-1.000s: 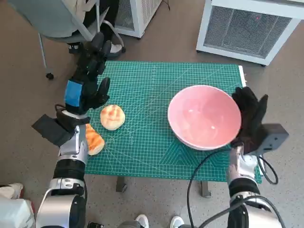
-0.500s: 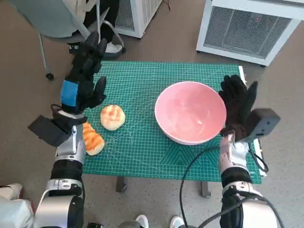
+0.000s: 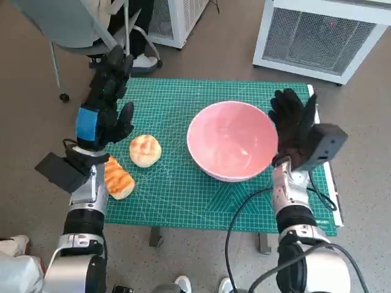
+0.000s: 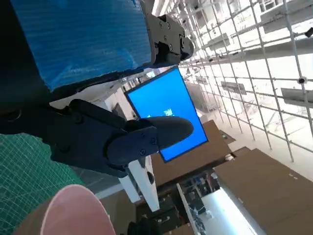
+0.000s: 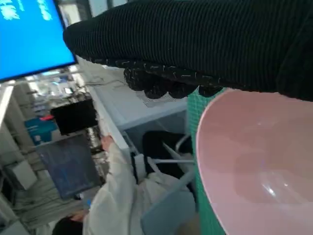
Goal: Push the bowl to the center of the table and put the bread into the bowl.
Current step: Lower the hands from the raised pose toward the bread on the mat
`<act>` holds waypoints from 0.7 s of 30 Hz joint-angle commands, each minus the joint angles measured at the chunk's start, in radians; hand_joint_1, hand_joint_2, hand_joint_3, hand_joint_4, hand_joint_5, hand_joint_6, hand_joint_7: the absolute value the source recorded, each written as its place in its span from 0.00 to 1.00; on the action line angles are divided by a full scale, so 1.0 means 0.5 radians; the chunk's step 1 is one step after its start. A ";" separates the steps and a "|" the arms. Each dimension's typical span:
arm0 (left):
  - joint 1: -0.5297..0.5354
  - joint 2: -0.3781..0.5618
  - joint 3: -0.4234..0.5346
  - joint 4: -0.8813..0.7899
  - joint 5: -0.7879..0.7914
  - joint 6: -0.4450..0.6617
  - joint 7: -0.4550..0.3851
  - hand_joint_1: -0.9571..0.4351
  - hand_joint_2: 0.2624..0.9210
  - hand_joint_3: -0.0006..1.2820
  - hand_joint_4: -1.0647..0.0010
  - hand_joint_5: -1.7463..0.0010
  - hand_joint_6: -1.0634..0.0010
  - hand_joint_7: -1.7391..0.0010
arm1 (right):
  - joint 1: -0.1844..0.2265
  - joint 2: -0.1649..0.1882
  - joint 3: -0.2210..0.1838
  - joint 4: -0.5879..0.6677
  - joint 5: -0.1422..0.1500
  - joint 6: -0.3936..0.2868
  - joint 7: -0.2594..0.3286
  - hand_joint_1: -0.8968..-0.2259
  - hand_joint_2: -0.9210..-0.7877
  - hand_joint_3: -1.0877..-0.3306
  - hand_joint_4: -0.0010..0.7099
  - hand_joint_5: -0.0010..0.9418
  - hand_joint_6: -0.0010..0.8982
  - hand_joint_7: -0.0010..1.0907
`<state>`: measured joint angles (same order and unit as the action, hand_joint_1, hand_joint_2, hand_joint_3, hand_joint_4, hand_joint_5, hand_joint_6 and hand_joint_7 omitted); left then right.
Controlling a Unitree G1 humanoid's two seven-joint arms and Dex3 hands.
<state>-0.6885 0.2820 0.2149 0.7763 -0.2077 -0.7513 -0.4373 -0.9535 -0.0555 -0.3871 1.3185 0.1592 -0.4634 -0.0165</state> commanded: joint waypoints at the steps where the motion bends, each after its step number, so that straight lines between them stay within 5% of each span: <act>1: 0.039 0.029 -0.005 -0.061 0.030 0.017 0.034 0.17 1.00 0.41 0.85 1.00 0.80 1.00 | -0.008 0.028 0.008 0.043 -0.027 0.099 -0.058 0.46 0.00 0.53 0.33 0.01 0.03 0.60; 11: 0.085 0.042 0.000 -0.119 0.012 0.070 0.035 0.17 1.00 0.41 0.84 1.00 0.80 1.00 | -0.023 -0.023 0.034 0.034 -0.065 0.137 -0.047 0.51 0.00 0.53 0.36 0.02 0.03 0.58; 21: 0.121 0.061 0.008 -0.131 -0.002 0.073 0.022 0.17 1.00 0.41 0.85 1.00 0.80 1.00 | -0.010 -0.101 0.054 -0.002 -0.102 -0.013 -0.001 0.53 0.00 0.53 0.35 0.02 0.04 0.58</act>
<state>-0.6421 0.3028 0.2146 0.7253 -0.2020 -0.7187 -0.4223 -0.9680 -0.0943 -0.3631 1.3184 0.1139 -0.4505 -0.0271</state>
